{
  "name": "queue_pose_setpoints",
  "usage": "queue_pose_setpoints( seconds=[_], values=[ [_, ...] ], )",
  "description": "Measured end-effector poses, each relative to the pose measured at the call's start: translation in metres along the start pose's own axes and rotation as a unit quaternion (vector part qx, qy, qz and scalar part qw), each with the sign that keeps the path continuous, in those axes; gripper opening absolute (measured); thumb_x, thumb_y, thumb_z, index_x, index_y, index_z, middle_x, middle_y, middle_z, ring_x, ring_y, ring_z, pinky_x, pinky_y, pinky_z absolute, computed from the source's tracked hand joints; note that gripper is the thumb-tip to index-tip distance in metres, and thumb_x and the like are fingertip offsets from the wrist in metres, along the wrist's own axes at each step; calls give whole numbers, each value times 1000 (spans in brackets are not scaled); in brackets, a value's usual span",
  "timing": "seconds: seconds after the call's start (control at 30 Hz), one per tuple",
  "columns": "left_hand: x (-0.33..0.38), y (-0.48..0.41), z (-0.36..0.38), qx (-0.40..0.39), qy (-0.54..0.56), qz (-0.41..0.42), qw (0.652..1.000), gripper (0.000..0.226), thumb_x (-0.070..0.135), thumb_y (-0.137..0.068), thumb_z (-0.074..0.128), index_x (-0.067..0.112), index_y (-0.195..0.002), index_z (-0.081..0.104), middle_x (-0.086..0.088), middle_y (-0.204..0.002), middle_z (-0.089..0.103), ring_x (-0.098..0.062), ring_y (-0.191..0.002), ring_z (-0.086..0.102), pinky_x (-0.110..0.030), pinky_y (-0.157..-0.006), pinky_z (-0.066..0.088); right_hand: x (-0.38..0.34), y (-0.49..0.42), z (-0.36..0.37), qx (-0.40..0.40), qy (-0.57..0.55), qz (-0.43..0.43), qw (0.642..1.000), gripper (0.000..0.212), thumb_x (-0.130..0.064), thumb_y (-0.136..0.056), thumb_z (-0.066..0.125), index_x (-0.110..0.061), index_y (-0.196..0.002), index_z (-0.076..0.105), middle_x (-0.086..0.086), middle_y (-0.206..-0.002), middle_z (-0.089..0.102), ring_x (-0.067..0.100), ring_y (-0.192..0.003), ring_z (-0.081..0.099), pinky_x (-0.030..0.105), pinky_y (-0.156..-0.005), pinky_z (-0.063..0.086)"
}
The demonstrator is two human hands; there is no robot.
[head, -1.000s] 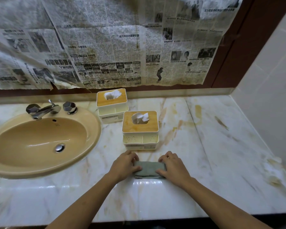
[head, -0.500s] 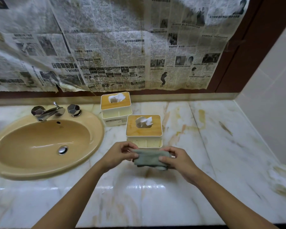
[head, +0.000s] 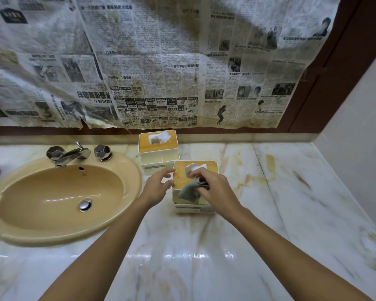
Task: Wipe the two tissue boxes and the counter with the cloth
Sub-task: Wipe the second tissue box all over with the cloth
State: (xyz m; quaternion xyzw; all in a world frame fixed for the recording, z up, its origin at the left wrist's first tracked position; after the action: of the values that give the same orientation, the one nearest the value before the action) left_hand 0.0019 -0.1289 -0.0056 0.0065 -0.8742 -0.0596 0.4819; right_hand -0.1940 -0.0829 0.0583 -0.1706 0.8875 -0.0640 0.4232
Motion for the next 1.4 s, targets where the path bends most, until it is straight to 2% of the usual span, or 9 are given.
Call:
queue_pose_setpoints(
  seconds=[0.27,0.5,0.6,0.7,0.87,1.0,1.1,1.27,1.4],
  values=[
    [0,-13,1,-38,22,-11,999,42,6,-91,64,20,-131,61,-9,-106,62,-22,-62,66,-34,-69,62,21,13,67,-89,196,-60,975,27,-4,-75,68,-14,-100,71,1,-100,68,26,-94,59,35,-78,51],
    [-5,-9,3,-45,84,-36,995,48,1,-89,67,13,-135,59,-16,-110,61,-26,-66,69,-36,-67,62,21,40,72,-28,311,-149,938,28,-10,-79,53,-26,-97,68,-16,-95,70,21,-78,51,31,-63,40],
    [-6,-7,4,-47,94,-44,994,49,3,-87,70,13,-134,59,-13,-108,64,-26,-67,71,-36,-69,62,23,25,66,-19,249,-53,967,15,-23,-80,66,-32,-91,72,-14,-81,72,18,-74,52,30,-61,45],
    [-8,-6,4,-47,107,-47,992,49,4,-86,71,12,-133,60,-7,-103,65,-24,-67,71,-35,-72,62,27,22,64,-40,136,45,989,15,-27,-92,59,-30,-97,73,-12,-92,73,14,-84,55,26,-69,44],
    [-12,-4,5,-59,133,-54,988,51,6,-85,73,14,-134,60,-9,-103,64,-22,-70,69,-32,-74,62,21,34,80,-82,136,-34,987,29,-12,-92,56,-22,-116,69,-12,-115,70,13,-90,45,17,-81,37],
    [-13,-6,5,-66,133,-53,987,51,5,-85,74,14,-133,60,-15,-107,65,-22,-73,68,-34,-75,62,16,17,71,-50,147,-24,988,27,-3,-89,55,-15,-107,72,2,-105,71,23,-95,57,30,-81,46],
    [-14,-6,5,-69,138,-56,986,50,6,-85,74,15,-133,61,-10,-103,66,-21,-72,69,-36,-77,62,13,14,58,31,99,-24,994,24,0,-84,63,-10,-104,72,5,-98,67,19,-91,61,24,-79,48],
    [-16,-8,5,-76,148,-67,984,51,6,-83,76,16,-131,63,-6,-100,66,-22,-76,70,-38,-81,61,16,25,83,-52,149,-29,987,26,-3,-85,60,-13,-105,73,4,-100,69,22,-93,63,30,-81,50],
    [-16,-10,3,-84,153,-71,982,52,5,-81,78,15,-130,63,-7,-99,68,-24,-76,71,-39,-81,61,15,15,72,5,10,82,997,26,2,-84,56,-14,-90,75,0,-90,71,0,-76,60,9,-67,44]
  ],
)
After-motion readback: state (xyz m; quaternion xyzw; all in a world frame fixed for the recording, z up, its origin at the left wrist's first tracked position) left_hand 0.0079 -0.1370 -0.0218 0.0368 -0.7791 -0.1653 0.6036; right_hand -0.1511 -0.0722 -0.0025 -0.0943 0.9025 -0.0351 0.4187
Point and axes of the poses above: each hand's wrist, its own y-axis away from the middle knuckle, its own z-axis out of the palm, x = y × z, the point moved 6 cm from there along -y, towards the middle knuckle
